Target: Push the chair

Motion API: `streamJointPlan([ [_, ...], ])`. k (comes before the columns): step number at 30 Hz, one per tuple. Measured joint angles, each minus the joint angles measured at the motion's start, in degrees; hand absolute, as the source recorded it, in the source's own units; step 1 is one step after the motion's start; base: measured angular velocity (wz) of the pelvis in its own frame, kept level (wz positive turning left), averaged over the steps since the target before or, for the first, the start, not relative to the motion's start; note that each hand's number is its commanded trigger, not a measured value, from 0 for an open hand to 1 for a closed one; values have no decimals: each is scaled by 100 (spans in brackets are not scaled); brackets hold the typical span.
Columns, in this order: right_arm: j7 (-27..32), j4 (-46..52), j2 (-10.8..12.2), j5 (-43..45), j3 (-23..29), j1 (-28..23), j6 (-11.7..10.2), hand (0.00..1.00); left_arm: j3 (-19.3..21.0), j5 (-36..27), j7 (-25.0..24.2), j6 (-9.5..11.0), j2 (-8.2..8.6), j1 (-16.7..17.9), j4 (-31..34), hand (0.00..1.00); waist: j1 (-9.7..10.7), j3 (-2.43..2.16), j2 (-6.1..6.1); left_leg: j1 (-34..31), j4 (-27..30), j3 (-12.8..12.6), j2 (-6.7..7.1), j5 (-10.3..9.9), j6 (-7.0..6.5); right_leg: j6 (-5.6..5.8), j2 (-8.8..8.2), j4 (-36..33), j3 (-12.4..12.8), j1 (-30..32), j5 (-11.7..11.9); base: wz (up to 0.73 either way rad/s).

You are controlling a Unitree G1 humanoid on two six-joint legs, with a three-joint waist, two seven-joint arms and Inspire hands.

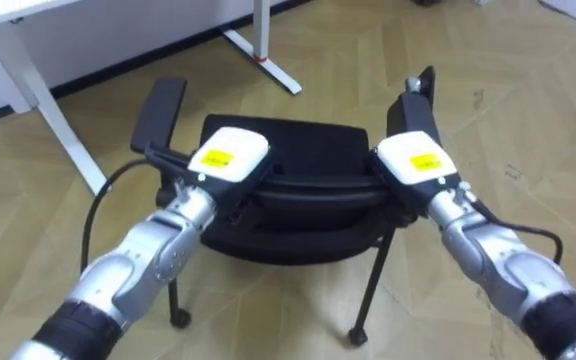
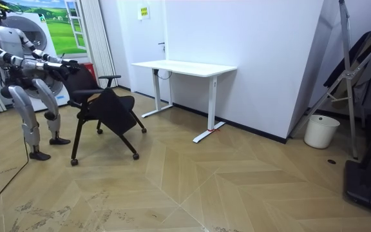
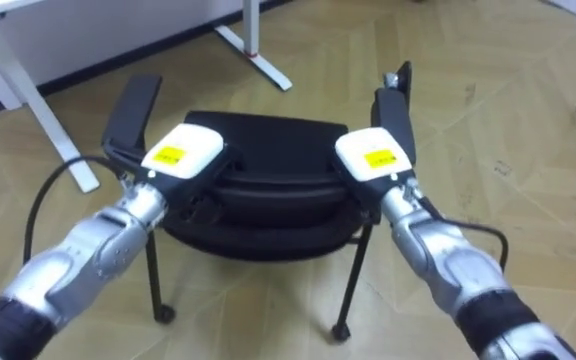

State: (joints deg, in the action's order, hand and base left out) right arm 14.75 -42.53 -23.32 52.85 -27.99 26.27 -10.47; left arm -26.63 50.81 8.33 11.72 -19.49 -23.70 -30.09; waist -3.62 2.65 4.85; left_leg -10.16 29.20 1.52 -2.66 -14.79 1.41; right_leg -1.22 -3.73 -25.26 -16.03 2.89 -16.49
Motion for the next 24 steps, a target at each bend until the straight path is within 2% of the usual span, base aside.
streamJointPlan([
  [2, 165, -320, 101, -15, 16, 156, -28, 100, -42, -2, 96, 7, 81, -207, -306, 100, 26, 34, 12, -369, 751, -100, -74, -55, 27, -71, -3, -430, -74, 169, -240, 29],
  [3, 195, -445, 164, -12, 55, 184, -27, 100, -59, -12, 148, 9, 150, -314, -512, 100, 39, 49, -9, -581, 1292, -148, -156, -52, 27, -146, 3, -666, -132, 220, -473, 28],
  [4, 212, -500, 185, 1, 63, 176, -36, 100, -59, -31, 183, 34, 188, -394, -633, 100, 10, 57, -30, -752, 1783, -187, -287, -33, 22, -161, 14, -906, -132, 227, -679, 23],
  [5, 213, -535, 200, 2, 63, 174, -57, 100, -62, -48, 227, 69, 193, -396, -701, 100, -8, 56, -43, -840, 2042, -194, -340, 0, 19, -194, 34, -1039, -144, 219, -769, 16],
  [6, 252, -620, 242, 37, 63, 172, -92, 100, -64, -72, 266, 122, 195, -394, -801, 100, -30, 65, -77, -1046, 2577, -203, -444, 164, 10, -249, 83, -1266, -158, 193, -919, 9],
  [7, 311, -684, 295, 76, 63, 154, -96, 100, -64, -75, 351, 151, 225, -383, -915, 100, -85, 75, -87, -1269, 3070, -225, -528, 489, -20, -328, 100, -1469, -156, 163, -1033, 8],
  [8, 345, -718, 316, 91, 63, 141, -96, 100, -64, -74, 392, 152, 252, -374, -971, 100, -118, 89, -72, -1378, 3295, -253, -576, 692, -37, -370, 110, -1523, -158, 133, -1064, 5],
  [9, 377, -716, 331, 96, 63, 91, -95, 100, -67, -77, 463, 160, 299, -358, -1079, 100, -171, 112, -75, -1639, 3669, -297, -605, 1157, -66, -435, 124, -1603, -159, 41, -1117, 10],
  [10, 384, -664, 331, 114, 62, 47, -92, 100, -68, -121, 526, 167, 325, -315, -1135, 100, -169, 104, -113, -1803, 3743, -342, -573, 1169, -114, -468, 122, -1655, -186, 3, -1149, 14],
  [11, 394, -643, 318, 117, 63, 39, -91, 100, -68, -153, 536, 172, 325, -310, -1140, 100, -155, 102, -144, -1884, 3670, -401, -546, 1119, -155, -480, 121, -1674, -214, 9, -1164, 9],
  [12, 416, -618, 312, 119, 63, 44, -85, 100, -66, -178, 576, 180, 322, -311, -1149, 100, -164, 112, -153, -1980, 3334, -583, -458, 1048, -200, -480, 113, -1727, -224, 38, -1183, 0],
  [14, 444, -629, 307, 120, 62, 45, -86, 100, -68, -176, 611, 206, 320, -311, -1150, 100, -223, 112, -146, -1918, 2437, -819, -354, 1010, -142, -475, 112, -1759, -226, 62, -1250, -14],
  [16, 595, -615, 300, 123, 62, 50, -88, 100, -69, -175, 681, 236, 275, -337, -1106, 100, -310, 108, -157, -1830, 1392, -1226, -357, 1011, -142, -496, 127, -1752, -220, 122, -1324, -21],
  [19, 817, -621, 279, 123, 62, 78, -79, 100, -77, -160, 688, 254, 230, -414, -1032, 100, -342, 71, -123, -1796, 864, -1332, -376, 1007, -148, -404, 142, -1731, -97, 224, -1398, -8],
  [22, 1014, -612, 247, 138, 61, 62, -79, 100, -81, -160, 684, 254, 189, -425, -914, 100, -365, 31, -91, -1666, 857, -1288, -416, 920, -254, -309, 84, -1650, -38, 208, -1483, -15],
  [23, 1069, -610, 249, 126, 63, 79, -65, 100, -103, -159, 684, 255, 162, -486, -896, 100, -406, 22, 13, -1643, 817, -1388, -371, 878, -266, -263, -17, -1635, 9, 194, -1509, -21],
  [24, 1121, -613, 249, 122, 81, 80, -45, 100, -129, -158, 679, 255, 160, -562, -929, 100, -419, 12, 26, -1599, 842, -1402, -253, 741, -451, -206, -110, -1616, 35, 136, -1539, -17],
])
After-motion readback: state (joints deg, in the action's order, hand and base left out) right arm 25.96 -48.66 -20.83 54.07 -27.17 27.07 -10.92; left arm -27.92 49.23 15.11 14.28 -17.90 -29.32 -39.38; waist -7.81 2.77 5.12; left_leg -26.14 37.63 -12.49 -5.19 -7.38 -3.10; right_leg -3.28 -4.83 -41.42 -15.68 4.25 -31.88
